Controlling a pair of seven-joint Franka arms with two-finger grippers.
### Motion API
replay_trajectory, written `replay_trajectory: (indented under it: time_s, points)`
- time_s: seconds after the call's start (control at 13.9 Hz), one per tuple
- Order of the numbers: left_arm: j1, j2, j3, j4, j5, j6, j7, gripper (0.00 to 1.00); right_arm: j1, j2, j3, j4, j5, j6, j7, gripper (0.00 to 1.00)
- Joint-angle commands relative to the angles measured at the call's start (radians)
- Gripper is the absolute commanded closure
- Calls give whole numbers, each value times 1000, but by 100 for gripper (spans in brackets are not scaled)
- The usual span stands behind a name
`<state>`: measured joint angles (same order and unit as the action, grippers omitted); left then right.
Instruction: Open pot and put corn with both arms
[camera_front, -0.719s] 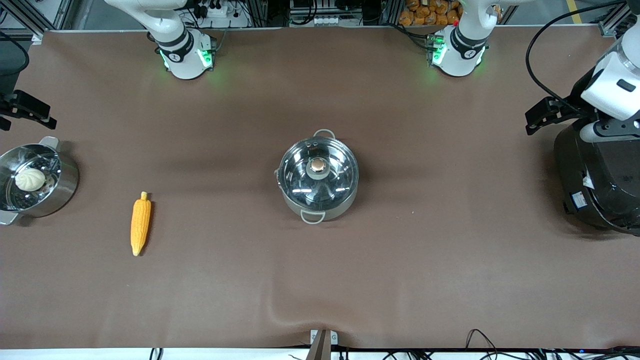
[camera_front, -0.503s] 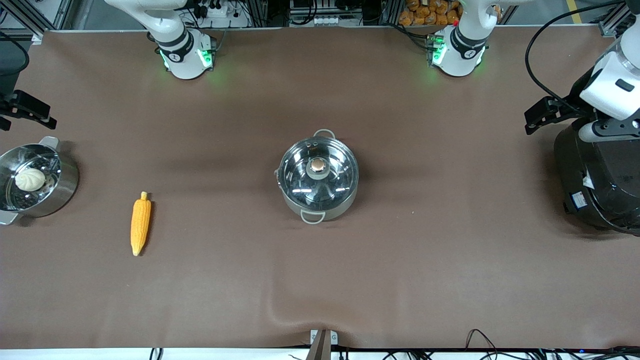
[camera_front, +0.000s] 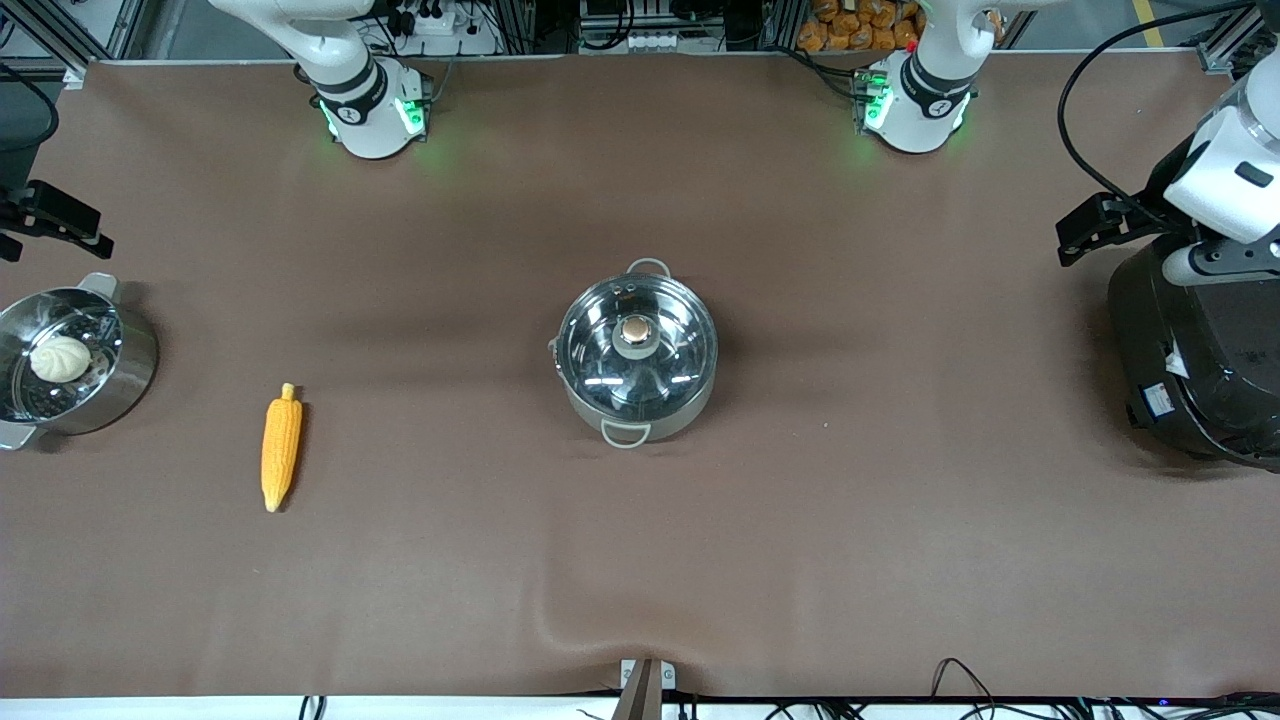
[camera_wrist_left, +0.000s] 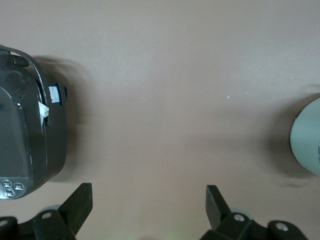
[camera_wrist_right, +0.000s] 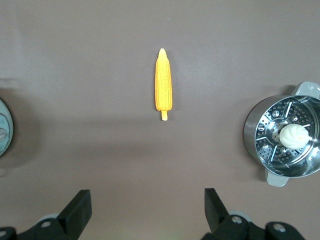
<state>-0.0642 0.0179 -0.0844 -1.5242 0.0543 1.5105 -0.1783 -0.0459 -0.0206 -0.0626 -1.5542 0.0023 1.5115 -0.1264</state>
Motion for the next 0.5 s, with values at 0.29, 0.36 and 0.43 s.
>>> replay_trajectory:
  time_s: [0.29,0.36,0.43]
  points:
    - [-204,189,-35,162,-24,37,-370,0,-11,19,0,8,4,-2,-68,0]
    - [-244,224,-38,185,-25,63,-456,0,-11,33,0,16,7,-1,-67,0]
    - [-288,256,-37,205,-25,76,-531,0,-9,57,0,34,10,-2,-64,0]
